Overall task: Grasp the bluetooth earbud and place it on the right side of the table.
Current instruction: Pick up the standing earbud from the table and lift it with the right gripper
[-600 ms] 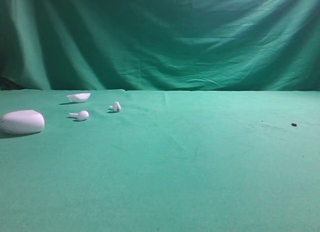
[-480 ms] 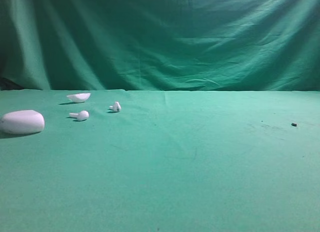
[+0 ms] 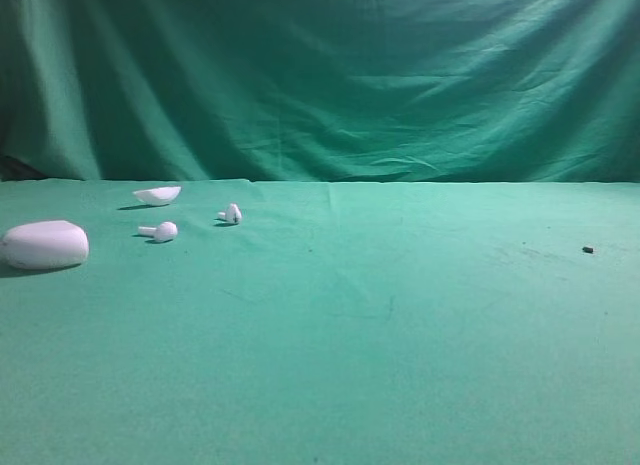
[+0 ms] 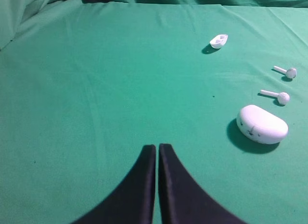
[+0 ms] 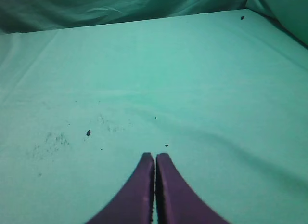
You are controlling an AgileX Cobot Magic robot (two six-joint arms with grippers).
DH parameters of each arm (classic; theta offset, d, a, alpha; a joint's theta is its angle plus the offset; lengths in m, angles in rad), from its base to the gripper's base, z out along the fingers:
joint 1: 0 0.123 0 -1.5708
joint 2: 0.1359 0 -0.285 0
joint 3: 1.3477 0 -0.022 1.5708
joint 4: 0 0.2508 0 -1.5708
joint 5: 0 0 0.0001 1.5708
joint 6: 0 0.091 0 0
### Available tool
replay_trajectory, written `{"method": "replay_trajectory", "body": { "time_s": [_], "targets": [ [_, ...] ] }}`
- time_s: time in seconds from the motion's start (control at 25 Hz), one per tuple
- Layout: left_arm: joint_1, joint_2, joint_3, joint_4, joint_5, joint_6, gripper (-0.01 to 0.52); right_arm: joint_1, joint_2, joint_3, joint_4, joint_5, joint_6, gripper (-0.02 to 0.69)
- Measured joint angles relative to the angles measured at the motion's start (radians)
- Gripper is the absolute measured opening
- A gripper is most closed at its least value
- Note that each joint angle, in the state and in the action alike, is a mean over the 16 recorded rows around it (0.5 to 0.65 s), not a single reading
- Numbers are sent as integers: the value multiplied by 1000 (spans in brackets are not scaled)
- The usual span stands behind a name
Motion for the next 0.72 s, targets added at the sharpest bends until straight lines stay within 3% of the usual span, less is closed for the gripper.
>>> {"method": "replay_trajectory", "body": {
  "time_s": [0.36,0.72],
  "targets": [
    [0,0,0,0,0,0,0,0,0,0,-19,-60,-6,0],
    [0,0,0,0,0,0,0,-1,2,-2,-23,-335,10,0]
  ]
}}
